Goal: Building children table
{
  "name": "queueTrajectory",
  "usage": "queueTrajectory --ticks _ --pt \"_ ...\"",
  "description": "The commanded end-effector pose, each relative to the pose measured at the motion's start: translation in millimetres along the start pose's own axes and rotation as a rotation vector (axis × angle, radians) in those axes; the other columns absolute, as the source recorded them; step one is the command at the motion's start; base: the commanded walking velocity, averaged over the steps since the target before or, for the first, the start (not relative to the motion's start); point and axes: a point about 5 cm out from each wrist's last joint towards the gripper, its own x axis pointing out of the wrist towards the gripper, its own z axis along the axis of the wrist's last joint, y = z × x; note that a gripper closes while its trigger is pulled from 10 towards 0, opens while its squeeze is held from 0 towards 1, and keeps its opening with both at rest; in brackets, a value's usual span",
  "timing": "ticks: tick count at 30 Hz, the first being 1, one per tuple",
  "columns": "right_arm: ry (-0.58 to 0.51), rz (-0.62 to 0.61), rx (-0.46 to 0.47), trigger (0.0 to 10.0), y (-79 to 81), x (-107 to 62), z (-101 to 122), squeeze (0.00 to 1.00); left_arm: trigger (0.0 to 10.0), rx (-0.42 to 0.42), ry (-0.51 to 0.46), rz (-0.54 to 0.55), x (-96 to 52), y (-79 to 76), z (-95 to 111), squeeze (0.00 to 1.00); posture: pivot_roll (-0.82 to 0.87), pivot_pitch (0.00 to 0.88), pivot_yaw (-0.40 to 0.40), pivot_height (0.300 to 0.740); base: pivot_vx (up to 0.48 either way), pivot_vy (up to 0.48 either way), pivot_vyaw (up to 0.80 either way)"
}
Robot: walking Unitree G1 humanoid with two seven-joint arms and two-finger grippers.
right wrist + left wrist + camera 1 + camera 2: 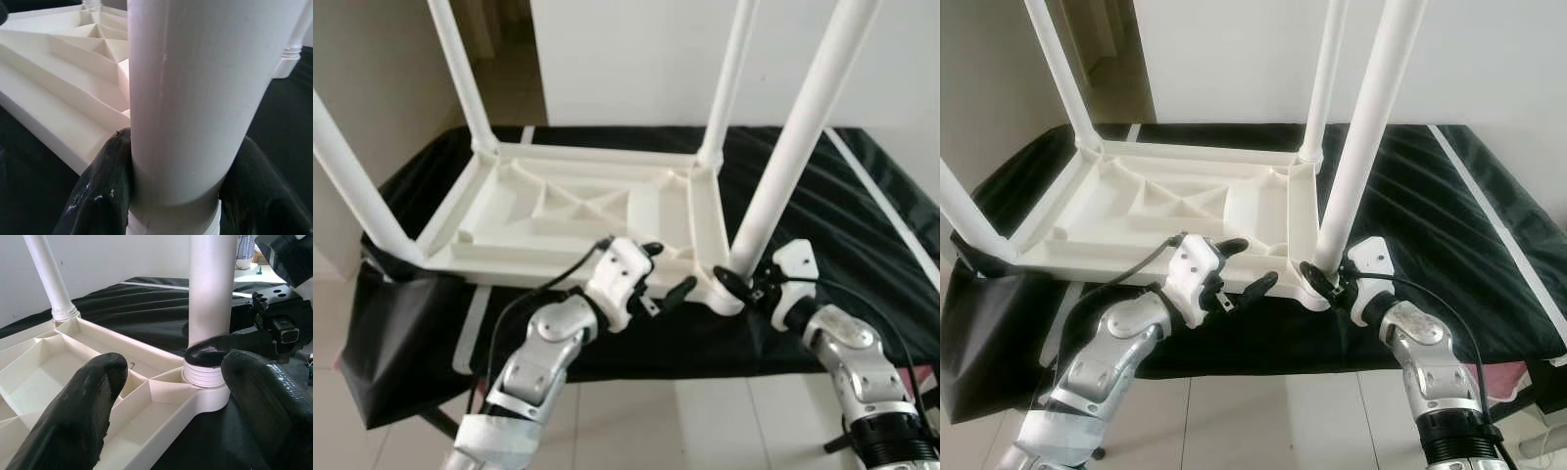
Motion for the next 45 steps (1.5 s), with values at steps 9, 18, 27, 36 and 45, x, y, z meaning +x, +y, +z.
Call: queueTrajectory --ticks 9,18,27,36,45 --pt "0.027 -0.186 0.050 10.0 11.4 1.6 -8 0.00 10.0 -0.014 -0.005 -0.045 1.1 -6.1 -1 0.00 -0.06 0.000 -0.015 0.740 0.000 0.000 0.00" --pt "0.011 -0.326 0.128 10.0 24.8 7.0 -11 0.00 10.0 -0.019 0.001 -0.056 2.3 -8.0 -3 0.00 -0.07 0.000 -0.009 0.740 0.000 0.000 0.00" --pt "0.030 -0.563 0.220 10.0 39.1 16.4 -14 0.00 10.0 -0.024 -0.002 -0.040 0.8 -7.3 -2 0.00 -0.05 0.000 -0.019 0.740 0.000 0.000 0.00" --pt "0.023 -0.648 0.272 10.0 52.8 26.0 -10 0.00 10.0 -0.018 -0.003 -0.030 -0.6 -7.0 -2 0.00 -0.03 0.000 -0.027 0.740 0.000 0.000 0.00" --pt "0.009 -0.653 0.258 10.0 50.8 25.2 -7 1.00 10.0 -0.015 -0.006 -0.032 0.7 -6.4 -2 0.00 -0.04 0.000 -0.024 0.740 0.000 0.000 0.00"
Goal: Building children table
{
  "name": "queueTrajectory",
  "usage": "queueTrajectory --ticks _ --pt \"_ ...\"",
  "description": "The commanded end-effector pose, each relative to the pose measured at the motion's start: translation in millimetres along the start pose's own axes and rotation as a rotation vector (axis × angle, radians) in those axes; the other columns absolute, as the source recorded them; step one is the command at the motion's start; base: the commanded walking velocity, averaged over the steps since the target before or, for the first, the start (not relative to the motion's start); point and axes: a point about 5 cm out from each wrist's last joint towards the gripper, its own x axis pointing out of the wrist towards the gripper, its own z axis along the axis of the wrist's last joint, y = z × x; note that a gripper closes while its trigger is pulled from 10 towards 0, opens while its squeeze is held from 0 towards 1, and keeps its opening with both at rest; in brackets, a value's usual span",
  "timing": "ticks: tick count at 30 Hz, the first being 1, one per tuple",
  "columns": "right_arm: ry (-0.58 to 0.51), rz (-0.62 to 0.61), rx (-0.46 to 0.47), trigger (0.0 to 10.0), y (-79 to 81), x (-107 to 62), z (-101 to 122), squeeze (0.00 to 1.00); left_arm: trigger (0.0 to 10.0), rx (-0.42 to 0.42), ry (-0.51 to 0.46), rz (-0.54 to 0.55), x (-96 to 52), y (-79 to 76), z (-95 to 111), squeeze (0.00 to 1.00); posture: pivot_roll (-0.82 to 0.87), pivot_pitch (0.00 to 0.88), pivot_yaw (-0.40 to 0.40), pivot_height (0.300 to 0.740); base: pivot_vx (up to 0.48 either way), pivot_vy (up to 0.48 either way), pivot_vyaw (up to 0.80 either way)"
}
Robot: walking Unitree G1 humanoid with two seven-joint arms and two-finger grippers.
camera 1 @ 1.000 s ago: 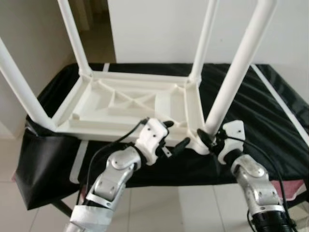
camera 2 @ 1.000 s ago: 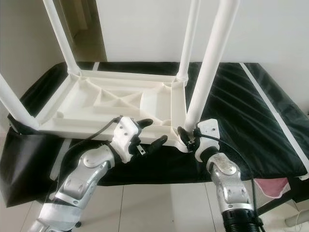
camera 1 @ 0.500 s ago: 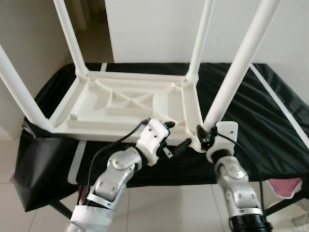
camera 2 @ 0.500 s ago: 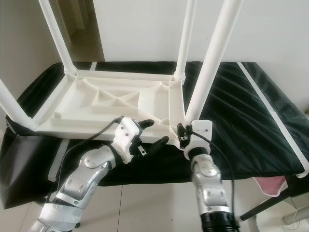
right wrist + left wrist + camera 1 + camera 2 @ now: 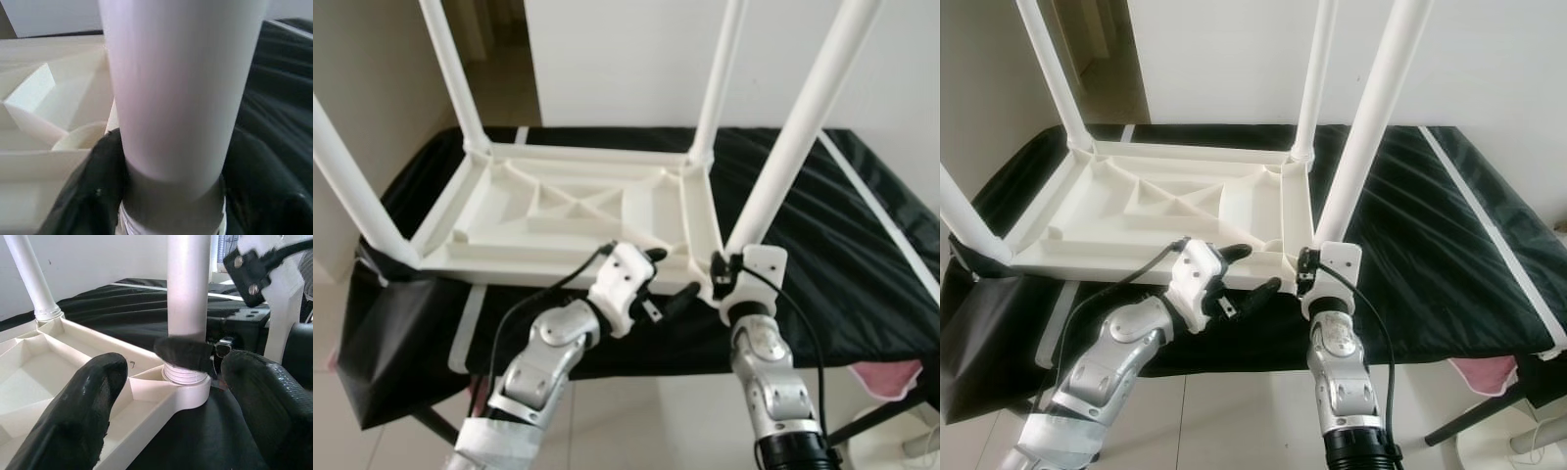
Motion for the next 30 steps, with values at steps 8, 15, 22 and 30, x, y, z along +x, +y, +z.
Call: queueTrajectory --ticks 8,15,22,30 --pt "-0.026 0.121 -0.038 10.0 -11.2 -0.6 4 1.00 10.0 0.012 -0.010 -0.014 1.1 -0.1 3 0.00 -0.04 0.000 -0.025 0.740 0.000 0.000 0.00" --pt "-0.052 0.314 -0.119 10.0 -25.4 6.2 12 1.00 10.0 0.008 -0.015 -0.013 2.3 -1.2 4 0.00 -0.05 0.000 -0.030 0.740 0.000 0.000 0.00" --pt "-0.033 0.438 -0.176 10.0 -34.9 11.4 15 0.00 10.0 0.005 -0.016 -0.005 2.1 0.2 4 0.00 -0.05 0.013 -0.035 0.740 0.000 0.000 0.00" --pt "0.020 0.669 -0.246 10.0 -33.8 17.9 12 0.00 10.0 0.005 -0.018 -0.005 2.2 0.3 5 0.00 -0.05 0.017 -0.029 0.740 0.000 0.000 0.00"
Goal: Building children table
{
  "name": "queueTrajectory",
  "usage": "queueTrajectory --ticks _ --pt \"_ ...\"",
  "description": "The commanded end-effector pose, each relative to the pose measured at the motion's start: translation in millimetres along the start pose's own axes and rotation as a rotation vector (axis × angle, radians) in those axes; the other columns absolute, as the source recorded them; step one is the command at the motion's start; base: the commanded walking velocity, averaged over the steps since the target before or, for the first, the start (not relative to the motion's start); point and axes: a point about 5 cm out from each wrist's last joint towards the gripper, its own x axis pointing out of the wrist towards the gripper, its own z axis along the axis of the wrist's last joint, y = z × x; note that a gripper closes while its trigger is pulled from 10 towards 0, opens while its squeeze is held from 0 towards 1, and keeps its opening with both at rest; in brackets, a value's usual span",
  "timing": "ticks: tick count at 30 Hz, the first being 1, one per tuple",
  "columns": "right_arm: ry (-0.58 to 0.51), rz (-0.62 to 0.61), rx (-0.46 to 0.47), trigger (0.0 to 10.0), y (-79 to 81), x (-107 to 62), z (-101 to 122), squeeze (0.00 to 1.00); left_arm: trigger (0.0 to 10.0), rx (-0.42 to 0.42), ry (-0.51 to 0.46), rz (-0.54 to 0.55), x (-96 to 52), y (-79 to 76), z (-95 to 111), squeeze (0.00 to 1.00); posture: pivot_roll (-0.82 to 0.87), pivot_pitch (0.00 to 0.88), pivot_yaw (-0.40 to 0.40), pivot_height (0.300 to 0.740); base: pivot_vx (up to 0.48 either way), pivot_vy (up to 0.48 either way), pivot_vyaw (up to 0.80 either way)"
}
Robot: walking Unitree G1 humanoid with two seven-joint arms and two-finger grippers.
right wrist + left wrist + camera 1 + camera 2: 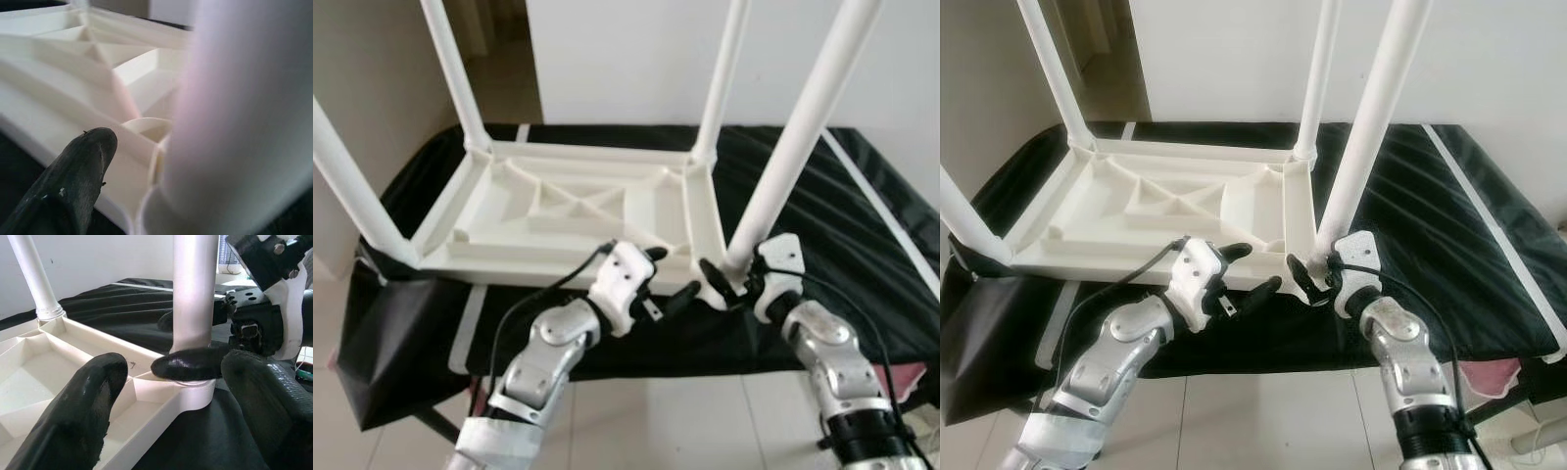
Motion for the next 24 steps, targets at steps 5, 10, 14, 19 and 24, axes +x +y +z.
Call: queueTrajectory --ticks 5,10,14,19,24 --pt "0.030 0.051 -0.019 10.0 0.3 2.3 -6.0 0.00 10.0 0.011 -0.010 -0.007 1.5 1.7 4.4 0.00 -0.04 0.017 -0.027 0.740 0.000 0.000 0.00" --pt "0.059 0.096 -0.033 0.0 -3.3 0.7 -12.0 0.00 10.0 0.020 -0.003 -0.006 -0.4 4.2 3.7 0.00 -0.04 0.014 -0.027 0.740 0.000 0.000 0.00" --pt "0.060 0.101 -0.033 0.0 -4.4 0.2 -12.4 0.00 10.0 0.026 0.003 -0.010 -0.5 4.0 2.7 0.00 -0.04 0.014 -0.026 0.740 0.000 0.000 0.00" --pt "0.063 0.098 -0.022 10.0 -5.8 0.4 -11.9 0.00 10.0 0.044 0.018 -0.022 -0.6 4.6 0.5 0.00 -0.05 0.016 -0.021 0.740 0.000 0.000 0.00" --pt "0.056 0.026 -0.005 10.0 -6.2 1.6 -10.2 0.00 10.0 0.048 0.022 -0.026 -1.7 6.3 0.6 0.00 -0.05 0.024 -0.012 0.740 0.000 0.000 0.00"
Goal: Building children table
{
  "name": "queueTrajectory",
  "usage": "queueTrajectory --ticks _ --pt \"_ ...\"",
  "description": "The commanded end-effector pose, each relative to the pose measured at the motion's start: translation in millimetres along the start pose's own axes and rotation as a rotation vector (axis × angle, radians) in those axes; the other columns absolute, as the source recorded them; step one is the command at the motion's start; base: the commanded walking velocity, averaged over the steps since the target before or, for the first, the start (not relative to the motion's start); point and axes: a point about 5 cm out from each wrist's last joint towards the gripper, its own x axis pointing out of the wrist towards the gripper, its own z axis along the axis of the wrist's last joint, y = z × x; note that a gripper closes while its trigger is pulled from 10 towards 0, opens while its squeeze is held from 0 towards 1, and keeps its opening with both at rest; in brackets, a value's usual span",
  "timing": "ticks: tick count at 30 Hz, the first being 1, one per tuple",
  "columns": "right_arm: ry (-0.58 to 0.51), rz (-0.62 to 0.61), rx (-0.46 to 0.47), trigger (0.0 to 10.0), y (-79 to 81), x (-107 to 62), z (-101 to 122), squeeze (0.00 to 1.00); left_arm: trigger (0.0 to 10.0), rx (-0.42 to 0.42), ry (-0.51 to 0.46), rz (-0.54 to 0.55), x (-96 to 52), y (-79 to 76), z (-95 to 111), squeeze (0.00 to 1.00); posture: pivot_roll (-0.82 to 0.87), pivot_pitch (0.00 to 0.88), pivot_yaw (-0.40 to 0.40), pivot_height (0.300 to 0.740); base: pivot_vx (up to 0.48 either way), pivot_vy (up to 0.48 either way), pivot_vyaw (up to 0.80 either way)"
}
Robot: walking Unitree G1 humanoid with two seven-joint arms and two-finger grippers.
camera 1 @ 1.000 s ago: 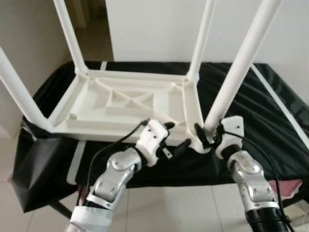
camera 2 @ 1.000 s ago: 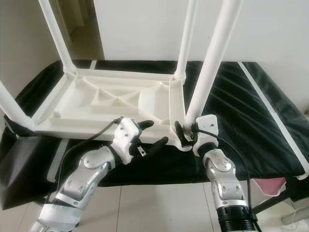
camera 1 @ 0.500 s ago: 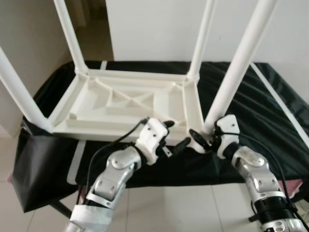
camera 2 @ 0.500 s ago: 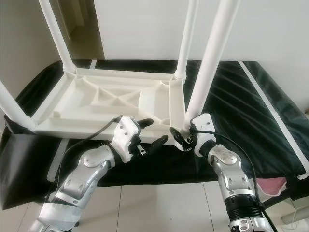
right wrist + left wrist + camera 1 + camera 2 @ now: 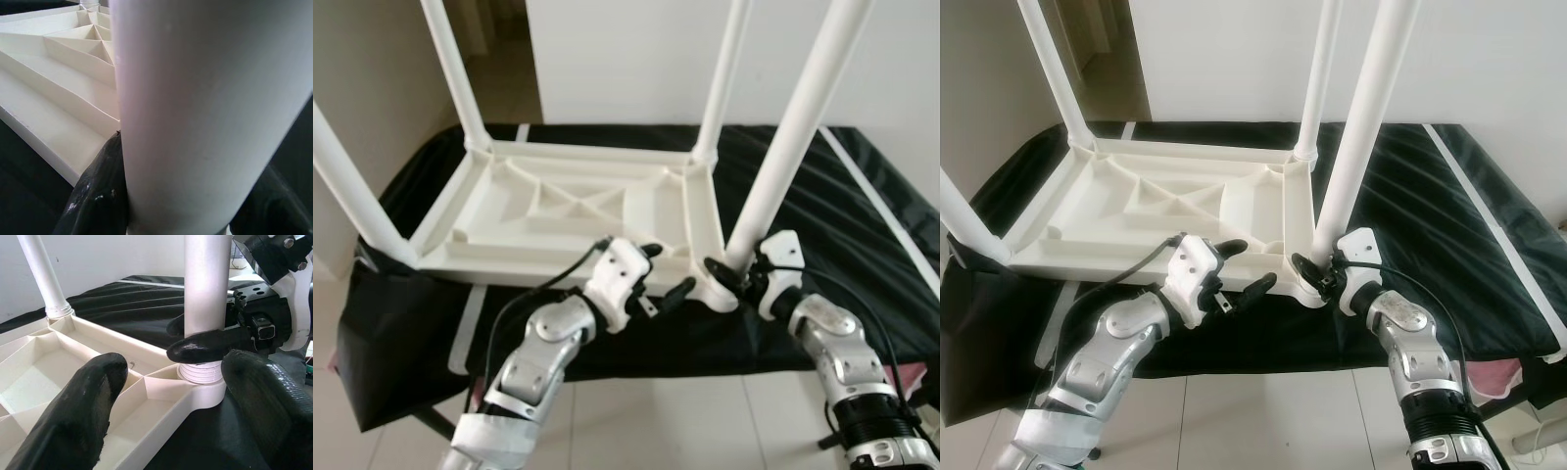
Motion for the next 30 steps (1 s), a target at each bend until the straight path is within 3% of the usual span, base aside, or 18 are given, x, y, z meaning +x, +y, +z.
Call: queueTrajectory --ticks 1,7,11,19,27,30 --pt "0.040 -0.023 -0.018 10.0 2.9 0.9 -5 0.00 10.0 0.023 0.005 -0.035 1.2 -0.2 1 0.00 -0.05 0.024 -0.012 0.740 0.000 0.000 0.00" --pt "0.029 -0.137 -0.004 10.0 0.8 2.2 -4 0.00 10.0 0.023 0.012 -0.034 0.2 1.0 -1 0.00 -0.05 0.031 -0.006 0.740 0.000 0.000 0.00" --pt "0.003 -0.290 0.059 10.0 4.4 4.5 -3 0.00 10.0 -0.009 0.018 -0.019 -0.9 0.8 -6 0.00 -0.07 0.040 0.004 0.740 0.000 0.000 0.00" --pt "0.004 -0.341 0.093 10.0 9.7 5.7 -5 0.00 10.0 -0.012 0.021 -0.021 -1.1 -2.1 -8 0.00 -0.07 0.043 0.005 0.740 0.000 0.000 0.00" --pt "0.032 -0.602 0.176 10.0 33.2 18.9 -8 0.00 10.0 -0.011 0.016 -0.007 0.5 0.1 -7 0.00 -0.06 0.038 -0.008 0.740 0.000 0.000 0.00" --pt "0.033 -0.615 0.185 10.0 39.9 23.9 -8 0.00 10.0 -0.010 0.015 -0.001 -0.2 0.3 -7 0.00 -0.05 0.035 -0.014 0.740 0.000 0.000 0.00"
